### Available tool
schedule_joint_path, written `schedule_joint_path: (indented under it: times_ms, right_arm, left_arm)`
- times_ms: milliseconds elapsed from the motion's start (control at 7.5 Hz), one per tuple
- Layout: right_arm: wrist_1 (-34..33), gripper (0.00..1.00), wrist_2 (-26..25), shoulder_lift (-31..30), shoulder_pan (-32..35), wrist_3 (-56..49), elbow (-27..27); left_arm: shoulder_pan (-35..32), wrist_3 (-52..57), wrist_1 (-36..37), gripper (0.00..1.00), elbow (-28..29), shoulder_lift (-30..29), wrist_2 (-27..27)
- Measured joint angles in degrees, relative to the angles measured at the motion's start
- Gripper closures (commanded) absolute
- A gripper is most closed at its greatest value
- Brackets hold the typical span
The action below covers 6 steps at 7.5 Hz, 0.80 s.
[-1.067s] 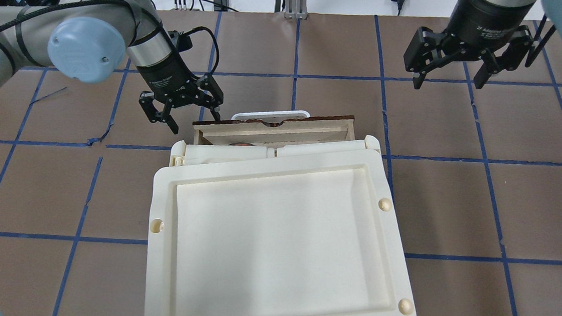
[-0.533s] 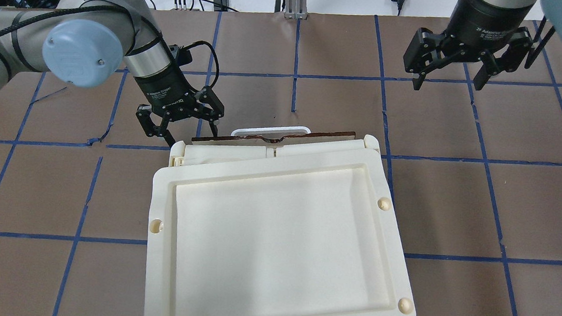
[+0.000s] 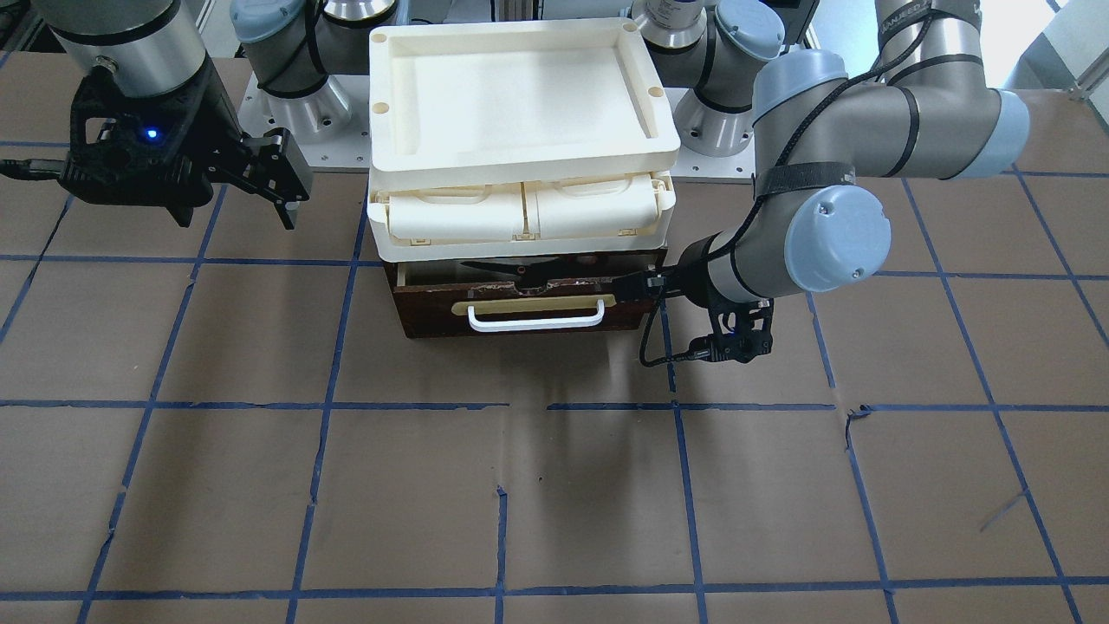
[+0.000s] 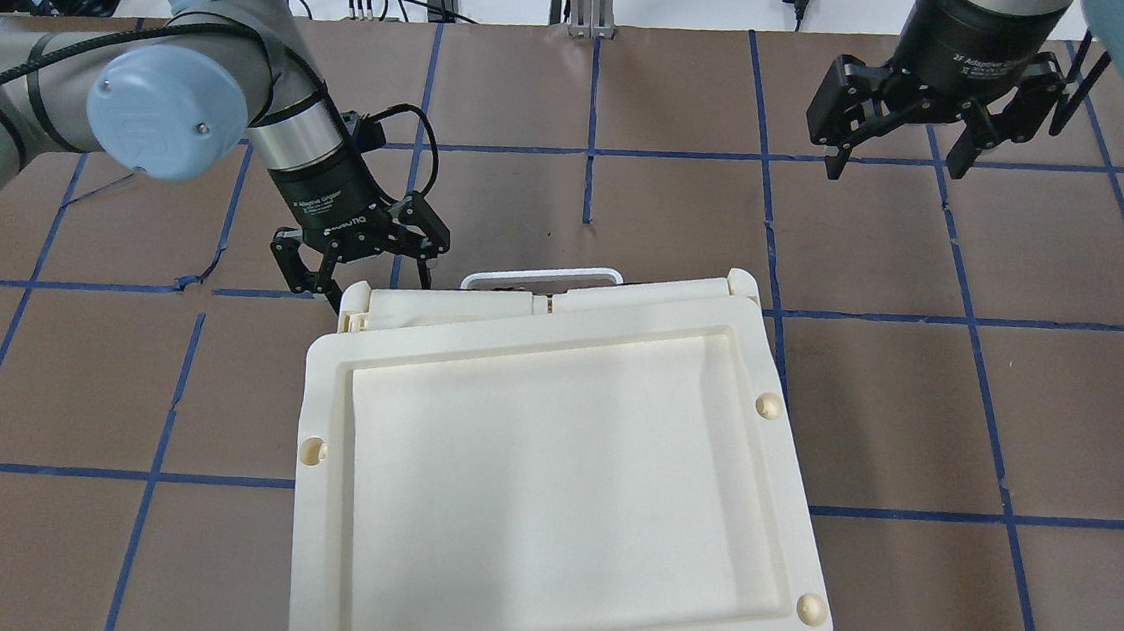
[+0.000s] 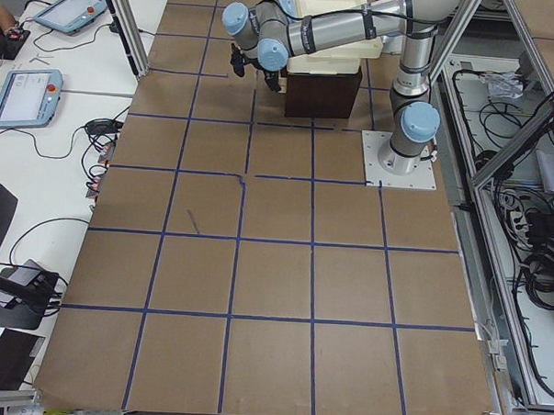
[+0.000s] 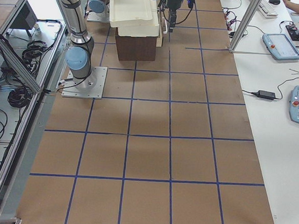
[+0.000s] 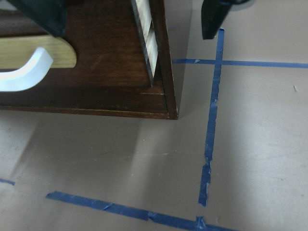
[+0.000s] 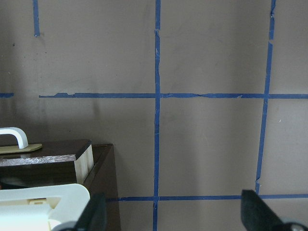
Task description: Put scissors in drawer and close it
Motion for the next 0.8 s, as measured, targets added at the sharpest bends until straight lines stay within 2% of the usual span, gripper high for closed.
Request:
schedule_joint_path:
  times_ms: [267,533,667,800]
  right_arm:
    - [0.08,0.0,0.02,-0.01,-0.01,0.51,0.09]
    - [0.11,0.0,0.1,0.0,-0.07,0.69,0.12]
    - [0.12,0.0,0.12,-0.03,-0.08,0.73,0.12]
    - [0.12,0.0,0.12,-0.06,-0.08,0.74,0.15]
  left_arm:
    - [0.01,-0.48,-4.04,0.0,-0.06,0.0,-0.02]
    - [0.01,-0.55,-5.01,0.0,0.09,-0.01,-0.16]
    - [0.13,-0.47,-2.9,0.0,0.79,0.02,-0.16]
    - [0.35,-0.41,3.01,0.0,1.88,0.34,0.01]
